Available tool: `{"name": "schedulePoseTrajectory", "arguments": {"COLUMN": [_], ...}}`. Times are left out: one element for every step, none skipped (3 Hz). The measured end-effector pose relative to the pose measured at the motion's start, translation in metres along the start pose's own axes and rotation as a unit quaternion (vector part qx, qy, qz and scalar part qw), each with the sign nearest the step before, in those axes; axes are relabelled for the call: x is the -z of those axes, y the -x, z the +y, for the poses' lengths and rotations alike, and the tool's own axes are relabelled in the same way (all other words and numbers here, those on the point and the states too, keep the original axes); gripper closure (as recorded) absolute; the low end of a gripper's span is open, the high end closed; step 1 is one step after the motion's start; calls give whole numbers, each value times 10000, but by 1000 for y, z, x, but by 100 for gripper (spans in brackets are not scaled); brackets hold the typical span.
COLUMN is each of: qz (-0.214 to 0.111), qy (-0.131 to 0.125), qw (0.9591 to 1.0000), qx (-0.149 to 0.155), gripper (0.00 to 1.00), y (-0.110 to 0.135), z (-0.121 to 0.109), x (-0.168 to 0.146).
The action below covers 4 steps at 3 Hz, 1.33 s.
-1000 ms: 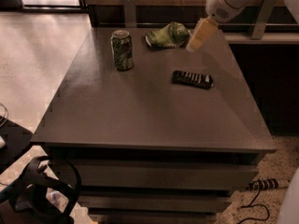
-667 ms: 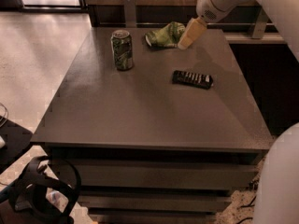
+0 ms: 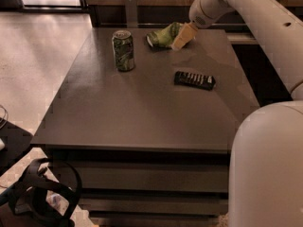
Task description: Pick green jalapeno chip bag
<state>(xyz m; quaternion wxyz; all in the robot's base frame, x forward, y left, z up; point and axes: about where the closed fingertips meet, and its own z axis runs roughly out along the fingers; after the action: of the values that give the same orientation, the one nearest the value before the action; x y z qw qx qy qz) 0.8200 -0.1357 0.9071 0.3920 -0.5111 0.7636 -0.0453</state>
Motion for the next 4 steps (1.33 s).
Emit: {"name": "schedulePoseTrajectory", "arguments": {"qz": [-73, -231, -436, -537], "qy": [94, 169, 220, 305], "qw": [9998, 9988, 9957, 9922], "qx": [-137, -386, -787, -1083], "gripper": [0, 0, 0, 17], "y": [3, 7, 4, 0], "z": [-2, -4, -8, -7], "x": [-29, -58, -83, -107]}}
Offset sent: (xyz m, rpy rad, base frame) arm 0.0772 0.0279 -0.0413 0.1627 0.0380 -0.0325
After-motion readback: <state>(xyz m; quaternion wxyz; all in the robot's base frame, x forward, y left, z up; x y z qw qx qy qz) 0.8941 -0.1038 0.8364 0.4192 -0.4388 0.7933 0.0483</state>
